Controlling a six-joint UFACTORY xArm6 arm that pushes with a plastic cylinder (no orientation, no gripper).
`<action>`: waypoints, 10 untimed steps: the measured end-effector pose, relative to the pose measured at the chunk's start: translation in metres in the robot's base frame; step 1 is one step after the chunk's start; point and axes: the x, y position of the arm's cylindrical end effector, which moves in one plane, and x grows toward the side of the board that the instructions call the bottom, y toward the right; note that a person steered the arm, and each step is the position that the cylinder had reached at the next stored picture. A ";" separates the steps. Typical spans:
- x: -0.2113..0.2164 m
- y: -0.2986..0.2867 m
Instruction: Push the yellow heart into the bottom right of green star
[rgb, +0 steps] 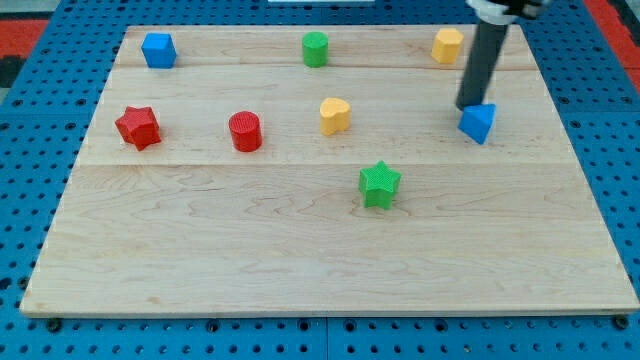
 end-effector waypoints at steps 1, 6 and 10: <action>0.017 0.006; -0.050 -0.065; -0.053 -0.153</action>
